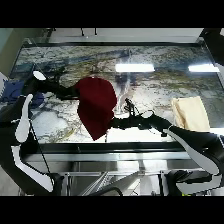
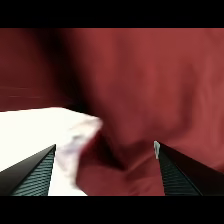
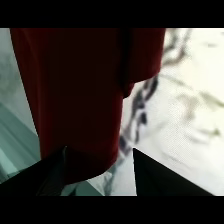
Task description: Fold the shirts.
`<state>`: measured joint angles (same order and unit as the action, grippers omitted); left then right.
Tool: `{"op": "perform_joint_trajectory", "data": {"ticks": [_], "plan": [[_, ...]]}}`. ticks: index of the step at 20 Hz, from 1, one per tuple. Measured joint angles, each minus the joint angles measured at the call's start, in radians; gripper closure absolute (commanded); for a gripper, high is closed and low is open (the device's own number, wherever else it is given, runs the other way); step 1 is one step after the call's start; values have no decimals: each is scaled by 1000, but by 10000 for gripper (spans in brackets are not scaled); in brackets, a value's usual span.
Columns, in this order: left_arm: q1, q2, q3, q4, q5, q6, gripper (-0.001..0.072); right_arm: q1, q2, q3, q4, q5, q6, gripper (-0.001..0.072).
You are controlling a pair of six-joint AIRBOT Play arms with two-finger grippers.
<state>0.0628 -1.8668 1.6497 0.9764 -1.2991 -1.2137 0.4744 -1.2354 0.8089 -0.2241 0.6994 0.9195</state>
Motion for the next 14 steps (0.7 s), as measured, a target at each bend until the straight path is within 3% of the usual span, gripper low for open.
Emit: {"op": "perform_joint_trajectory", "data": {"ticks": [5,14], "plan": [[85,-12,116,63,-104,-13,8,-3,6,2,5,35,-5,221],[101,-162,122,-25,116,-16,9,1,11,5,43,138,-8,221]]}}
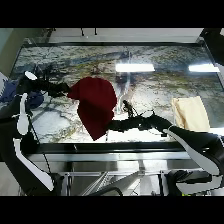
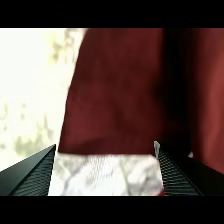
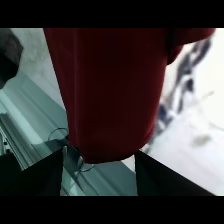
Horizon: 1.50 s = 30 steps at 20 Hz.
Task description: Fold the shirts.
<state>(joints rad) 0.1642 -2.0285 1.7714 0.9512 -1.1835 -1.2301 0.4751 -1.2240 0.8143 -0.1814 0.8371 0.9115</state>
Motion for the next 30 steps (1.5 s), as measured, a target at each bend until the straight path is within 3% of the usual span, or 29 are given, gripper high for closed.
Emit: {"op": "perform_joint_trajectory", "data": {"ticks": [1,3,4,5,10,11,12,15,22,26,30], "plan": [[-5,-15,2,-22,24,0,32,1,0,0,2,7,0,221],[-16,-41,3,-48,67,1,378,2,4,0,7,21,0,221],[-20,-52,2,-52,78,1,611,2,5,0,10,28,0,221],[-25,-61,2,-52,83,0,693,2,6,0,16,39,0,221],[-35,-78,45,-47,49,5,694,2,8,0,31,56,-16,223],[-35,-80,62,-42,30,8,694,2,8,0,36,37,-27,344],[-35,-80,85,-43,6,8,694,2,8,0,37,5,-41,554],[-35,-79,163,-52,-64,-11,695,2,7,0,60,-107,-104,692],[-21,67,227,-62,-208,-53,696,-60,117,42,206,-182,-334,693],[17,301,209,-130,-215,-57,695,-207,368,144,196,-140,-367,693],[82,605,205,-261,-138,-45,695,-367,656,274,154,-123,-381,693]]}}
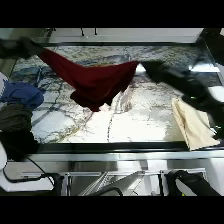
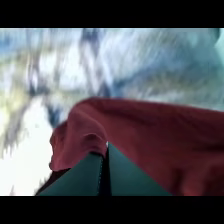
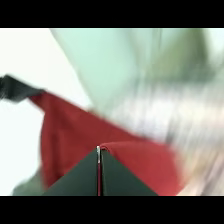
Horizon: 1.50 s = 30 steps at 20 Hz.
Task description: Fold the shirts.
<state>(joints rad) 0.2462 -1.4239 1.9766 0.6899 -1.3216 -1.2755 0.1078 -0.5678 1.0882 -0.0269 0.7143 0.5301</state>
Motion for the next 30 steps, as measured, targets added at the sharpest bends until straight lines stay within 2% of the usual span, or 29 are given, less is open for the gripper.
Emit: {"op": "perform_joint_trajectory", "data": {"ticks": [2,6,9,11,13,15,19,22,23,24,25,27,30], "plan": [[42,163,0,-39,42,23,695,-69,122,60,-47,3,5,693],[177,431,-1,-70,107,66,695,-179,262,156,-212,2,96,693],[283,537,-1,-82,138,83,695,-229,267,200,-289,9,129,694],[299,541,-1,-109,140,98,695,-243,217,213,-314,31,136,694],[248,490,-2,-139,124,111,695,-247,123,219,-325,59,140,694],[138,394,-2,-123,109,120,695,-235,-11,223,-327,95,133,694],[-84,120,-3,85,92,79,695,-162,-351,226,-328,123,86,693],[-185,-113,-3,243,68,32,695,-119,-584,226,-328,122,75,691],[-205,-188,-3,283,60,18,694,-109,-648,226,-322,122,75,636],[-218,-258,-3,315,53,3,694,-104,-695,226,-319,123,75,454],[-224,-315,-3,338,49,-10,694,-103,-732,226,-314,122,75,390],[-217,-405,-2,373,51,-35,694,-118,-766,227,-313,131,76,393],[-174,-475,-2,396,48,-54,694,-189,-750,227,-315,227,148,397]]}}
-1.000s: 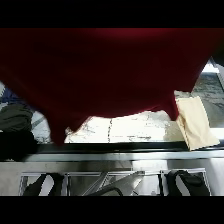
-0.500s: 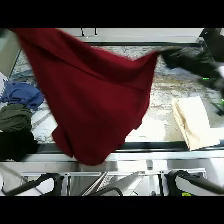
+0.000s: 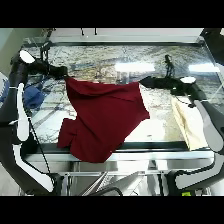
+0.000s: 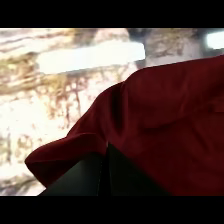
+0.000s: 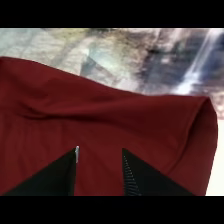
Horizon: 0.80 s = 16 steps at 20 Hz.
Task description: Fold the shirts.
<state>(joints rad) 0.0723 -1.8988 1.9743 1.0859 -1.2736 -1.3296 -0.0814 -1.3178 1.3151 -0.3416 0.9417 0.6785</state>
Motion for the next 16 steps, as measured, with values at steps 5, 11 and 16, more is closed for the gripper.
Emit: {"op": "perform_joint_trajectory", "data": {"ticks": [5,11,16], "plan": [[148,-4,0,17,-42,-34,695,-106,105,-95,-151,240,216,460],[315,15,-8,22,-169,-94,695,29,296,-519,-245,236,386,395],[341,23,-50,22,-225,-103,694,293,309,-701,-230,6,452,396]]}}
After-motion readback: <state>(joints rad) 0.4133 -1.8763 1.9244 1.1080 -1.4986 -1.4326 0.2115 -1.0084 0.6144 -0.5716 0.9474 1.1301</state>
